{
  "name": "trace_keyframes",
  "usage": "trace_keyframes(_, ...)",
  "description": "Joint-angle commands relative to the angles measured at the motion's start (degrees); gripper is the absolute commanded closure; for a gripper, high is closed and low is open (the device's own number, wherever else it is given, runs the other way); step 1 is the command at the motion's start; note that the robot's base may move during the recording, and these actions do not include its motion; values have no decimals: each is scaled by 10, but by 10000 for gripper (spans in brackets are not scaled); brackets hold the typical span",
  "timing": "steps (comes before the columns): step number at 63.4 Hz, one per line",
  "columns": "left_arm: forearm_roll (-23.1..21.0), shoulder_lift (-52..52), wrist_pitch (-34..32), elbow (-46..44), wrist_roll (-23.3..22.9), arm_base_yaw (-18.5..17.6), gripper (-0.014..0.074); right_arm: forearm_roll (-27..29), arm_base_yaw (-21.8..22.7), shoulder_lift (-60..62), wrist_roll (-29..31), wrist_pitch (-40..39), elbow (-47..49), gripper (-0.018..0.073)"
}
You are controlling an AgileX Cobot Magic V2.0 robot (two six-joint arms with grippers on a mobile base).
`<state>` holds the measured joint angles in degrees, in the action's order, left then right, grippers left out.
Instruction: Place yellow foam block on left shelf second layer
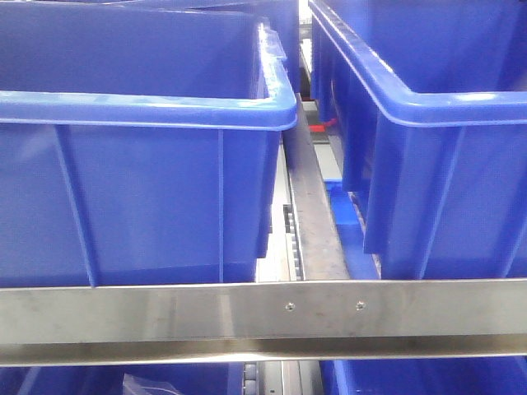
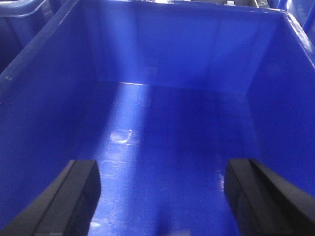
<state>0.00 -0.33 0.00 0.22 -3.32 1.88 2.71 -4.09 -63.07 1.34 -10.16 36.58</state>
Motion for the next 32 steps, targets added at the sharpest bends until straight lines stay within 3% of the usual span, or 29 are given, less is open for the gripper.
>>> trace_keyframes(1, -3, -10, -47, 16, -2, 1, 472, 1, 4, 8, 5, -46, 22, -50)
trace_keyframes(18, -3, -10, -47, 16, -2, 1, 472, 1, 4, 17, 5, -51, 22, -24)
trace_keyframes(25, -3, -10, -47, 16, -2, 1, 472, 1, 5, 32, 5, -46, 22, 121)
trace_keyframes(32, -3, -10, -47, 16, -2, 1, 472, 1, 5, 47, 5, -35, 22, 343)
